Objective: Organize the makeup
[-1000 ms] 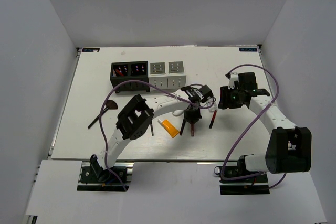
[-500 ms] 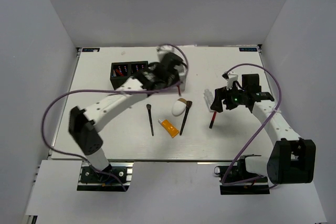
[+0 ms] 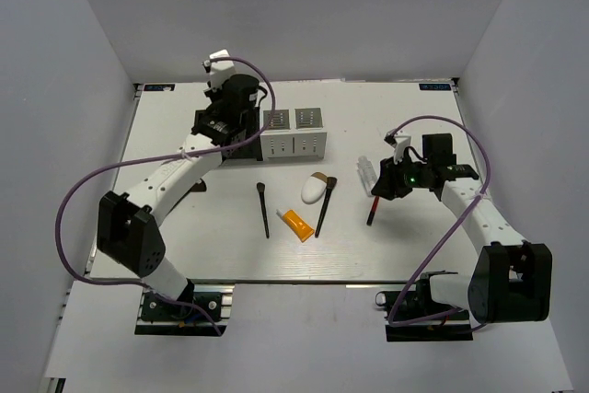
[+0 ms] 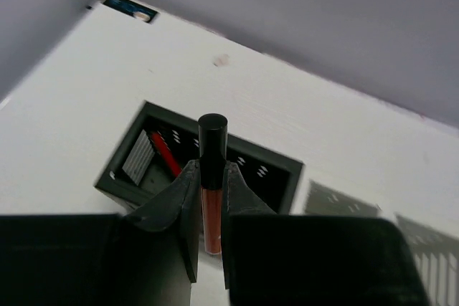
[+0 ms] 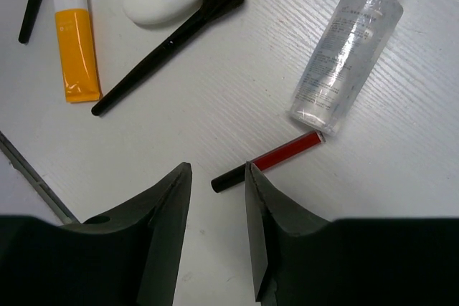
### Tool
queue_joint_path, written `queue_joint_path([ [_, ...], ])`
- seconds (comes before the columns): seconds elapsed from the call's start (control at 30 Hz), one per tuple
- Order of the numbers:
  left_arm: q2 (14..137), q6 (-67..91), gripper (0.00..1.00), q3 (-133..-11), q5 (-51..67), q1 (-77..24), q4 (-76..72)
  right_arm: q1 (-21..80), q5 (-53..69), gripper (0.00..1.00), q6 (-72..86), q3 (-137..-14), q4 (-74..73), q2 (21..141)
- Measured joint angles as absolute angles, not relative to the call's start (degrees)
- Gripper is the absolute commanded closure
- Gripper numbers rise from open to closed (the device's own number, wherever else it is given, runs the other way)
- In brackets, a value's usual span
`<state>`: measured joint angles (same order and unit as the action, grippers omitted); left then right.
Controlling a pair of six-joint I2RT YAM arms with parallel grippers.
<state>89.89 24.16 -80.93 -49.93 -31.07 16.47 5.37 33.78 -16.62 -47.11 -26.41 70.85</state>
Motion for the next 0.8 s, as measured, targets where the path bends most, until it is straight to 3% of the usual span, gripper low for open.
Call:
queue_joint_path([
  [0.3, 100.29, 19.25, 1.0, -82.43, -53.58, -20.84, 11.2, 5.37, 33.32, 0.53, -17.1, -46.85, -26.48, 70.87],
  [0.6, 108.16, 16.71, 1.0, -85.97, -53.6, -18.87, 9.98, 5.37, 32.8, 0.44, -17.17, -46.85, -26.48, 71.48],
  [0.63, 108.57, 16.64, 0.94, -86.52, -53.54, -18.85, 9.98, 5.37, 32.71, 0.42, -17.15, -46.85, -26.5, 71.66],
  [0.67, 108.77, 16.69, 0.8, -86.78, -53.34, -18.85, 10.02, 5.37, 32.51, 0.4, -17.17, -46.85, -26.5, 71.85],
  [0.8, 108.75, 17.41, 0.53, -86.72, -52.69, -18.85, 10.2, 5.37, 31.79, 0.38, -17.28, -46.85, -26.55, 72.42],
])
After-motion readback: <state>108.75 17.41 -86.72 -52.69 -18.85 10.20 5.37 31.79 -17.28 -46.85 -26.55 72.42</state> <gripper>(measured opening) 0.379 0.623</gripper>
